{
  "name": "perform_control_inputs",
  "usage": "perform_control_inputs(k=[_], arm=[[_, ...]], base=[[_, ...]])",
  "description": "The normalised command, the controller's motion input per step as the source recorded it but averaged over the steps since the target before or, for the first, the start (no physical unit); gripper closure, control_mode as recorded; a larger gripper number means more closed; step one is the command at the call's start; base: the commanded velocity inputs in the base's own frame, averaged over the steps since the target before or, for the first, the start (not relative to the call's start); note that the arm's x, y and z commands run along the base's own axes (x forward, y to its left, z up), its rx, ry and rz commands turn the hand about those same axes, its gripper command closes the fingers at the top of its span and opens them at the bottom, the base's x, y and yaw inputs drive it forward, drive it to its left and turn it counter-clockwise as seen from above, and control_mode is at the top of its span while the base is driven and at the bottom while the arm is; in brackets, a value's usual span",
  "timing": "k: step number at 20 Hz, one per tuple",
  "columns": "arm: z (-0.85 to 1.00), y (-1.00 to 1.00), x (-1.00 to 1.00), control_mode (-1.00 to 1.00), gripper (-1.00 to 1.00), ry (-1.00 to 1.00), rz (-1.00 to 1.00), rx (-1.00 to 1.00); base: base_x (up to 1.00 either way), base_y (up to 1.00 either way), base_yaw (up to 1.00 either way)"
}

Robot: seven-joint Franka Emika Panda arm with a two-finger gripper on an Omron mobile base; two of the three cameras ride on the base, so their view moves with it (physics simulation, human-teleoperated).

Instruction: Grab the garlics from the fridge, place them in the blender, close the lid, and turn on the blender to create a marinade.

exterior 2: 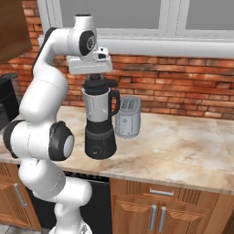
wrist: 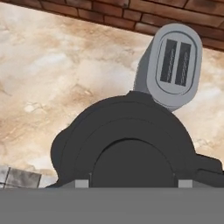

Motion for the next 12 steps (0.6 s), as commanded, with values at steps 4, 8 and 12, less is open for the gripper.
perform_control_inputs(k=[4, 8, 12], arm=[[-0.01, 0.01, 0.01, -1.0, 1.0, 0.03, 0.0, 0.0], [0.0, 0.12, 0.2, -1.0, 1.0, -0.09, -0.11, -0.01], [-0.21, 0.04, 0.02, -1.0, 1.0, 0.03, -0.03, 0.0]], base=[[0.0, 0.0, 0.0], [0.0, 0.0, 0.0], [0.0, 0.0, 0.0]])
